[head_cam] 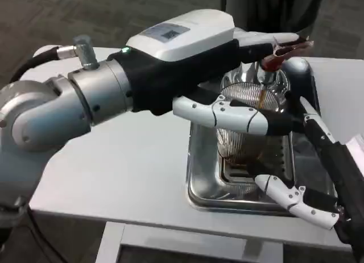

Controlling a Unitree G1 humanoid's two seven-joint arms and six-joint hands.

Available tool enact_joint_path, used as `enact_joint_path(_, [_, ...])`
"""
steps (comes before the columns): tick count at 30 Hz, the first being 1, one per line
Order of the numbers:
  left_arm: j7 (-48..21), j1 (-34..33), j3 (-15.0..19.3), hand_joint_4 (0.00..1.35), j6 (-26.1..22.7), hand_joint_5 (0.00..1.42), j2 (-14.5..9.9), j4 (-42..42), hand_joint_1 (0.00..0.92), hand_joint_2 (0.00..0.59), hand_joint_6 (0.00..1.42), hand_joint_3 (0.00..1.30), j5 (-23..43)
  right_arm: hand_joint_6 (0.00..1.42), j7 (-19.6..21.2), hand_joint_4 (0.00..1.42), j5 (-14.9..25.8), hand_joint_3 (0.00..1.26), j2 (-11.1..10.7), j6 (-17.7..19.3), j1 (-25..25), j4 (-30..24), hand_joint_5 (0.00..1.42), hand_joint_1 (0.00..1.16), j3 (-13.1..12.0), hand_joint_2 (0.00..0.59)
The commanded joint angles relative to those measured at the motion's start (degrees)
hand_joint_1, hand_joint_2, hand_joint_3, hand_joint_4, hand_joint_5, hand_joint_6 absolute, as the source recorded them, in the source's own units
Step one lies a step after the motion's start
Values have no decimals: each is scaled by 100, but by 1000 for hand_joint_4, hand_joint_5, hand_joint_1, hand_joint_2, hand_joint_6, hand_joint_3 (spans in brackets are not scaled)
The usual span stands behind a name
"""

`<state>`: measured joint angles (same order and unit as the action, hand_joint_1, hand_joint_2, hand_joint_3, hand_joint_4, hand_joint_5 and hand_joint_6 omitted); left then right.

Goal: Grasp the cup under the faucet to collect the drink, then remove the cup.

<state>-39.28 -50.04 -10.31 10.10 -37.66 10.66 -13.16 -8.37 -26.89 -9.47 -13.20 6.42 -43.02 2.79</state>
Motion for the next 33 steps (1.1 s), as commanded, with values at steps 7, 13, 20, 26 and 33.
enact_joint_path(7, [-294,62,-198,30,139,135,-49,6,0,92,114,121,-35,213,237,35,63,45,107,59,-59,332,122,600,15,269])
enact_joint_path(13, [-285,55,-199,30,141,135,-45,6,0,91,119,121,-44,212,329,36,61,45,179,60,-180,478,122,599,78,269])
enact_joint_path(20, [-282,48,-201,30,141,135,-35,-5,0,91,122,121,-40,220,378,43,64,46,236,15,-408,632,122,599,91,269])
enact_joint_path(26, [-256,50,-185,30,140,135,-34,-8,0,91,123,121,-50,227,383,44,61,52,246,-18,-564,703,128,598,90,269])
enact_joint_path(33, [-179,113,-78,30,33,137,25,-28,0,91,124,121,66,230,377,46,76,54,258,-45,-624,718,134,598,79,269])
